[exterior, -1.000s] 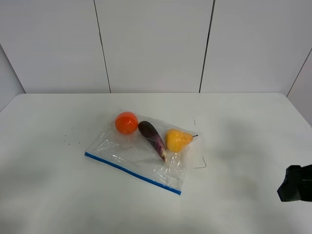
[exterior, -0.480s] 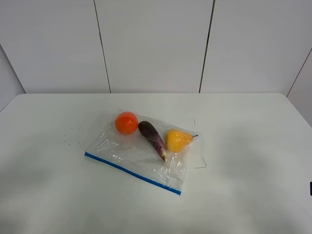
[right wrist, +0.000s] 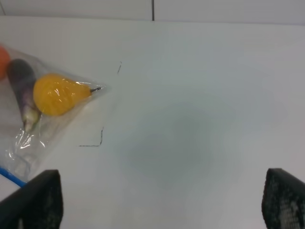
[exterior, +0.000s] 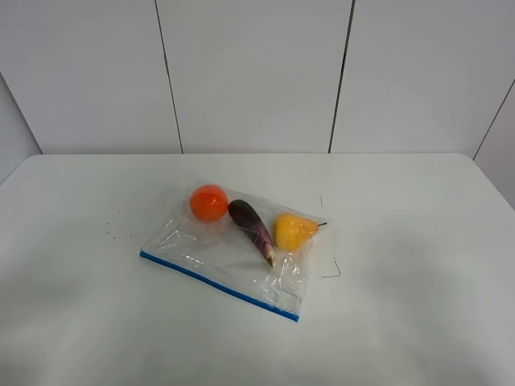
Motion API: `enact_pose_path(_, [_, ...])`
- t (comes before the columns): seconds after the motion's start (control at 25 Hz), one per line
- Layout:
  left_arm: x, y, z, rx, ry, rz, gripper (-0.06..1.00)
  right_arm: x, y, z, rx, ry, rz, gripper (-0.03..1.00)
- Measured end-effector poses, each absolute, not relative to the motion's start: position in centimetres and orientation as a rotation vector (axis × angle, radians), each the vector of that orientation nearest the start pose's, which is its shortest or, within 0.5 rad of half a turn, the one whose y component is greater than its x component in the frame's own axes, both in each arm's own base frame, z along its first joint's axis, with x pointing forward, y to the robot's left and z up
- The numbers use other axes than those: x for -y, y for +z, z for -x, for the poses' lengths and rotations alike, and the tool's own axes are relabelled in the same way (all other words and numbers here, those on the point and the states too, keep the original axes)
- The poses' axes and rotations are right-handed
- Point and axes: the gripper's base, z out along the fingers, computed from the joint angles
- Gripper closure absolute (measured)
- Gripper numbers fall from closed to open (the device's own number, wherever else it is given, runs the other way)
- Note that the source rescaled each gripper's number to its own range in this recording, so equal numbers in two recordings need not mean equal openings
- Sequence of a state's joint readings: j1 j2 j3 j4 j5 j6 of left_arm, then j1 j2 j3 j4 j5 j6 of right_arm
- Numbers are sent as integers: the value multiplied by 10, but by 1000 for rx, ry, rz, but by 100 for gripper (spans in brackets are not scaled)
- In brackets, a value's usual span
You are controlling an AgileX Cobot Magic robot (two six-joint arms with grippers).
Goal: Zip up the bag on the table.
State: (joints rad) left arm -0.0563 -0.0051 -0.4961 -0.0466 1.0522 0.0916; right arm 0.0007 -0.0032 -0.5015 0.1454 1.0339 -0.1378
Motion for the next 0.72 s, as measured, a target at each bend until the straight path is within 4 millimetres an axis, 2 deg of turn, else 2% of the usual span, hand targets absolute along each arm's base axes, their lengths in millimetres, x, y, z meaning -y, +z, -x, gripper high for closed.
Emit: enact_pose_path(0.72, [3, 277, 5, -2028, -33, -152, 0, -11, 281, 5, -1997, 86, 144, -3])
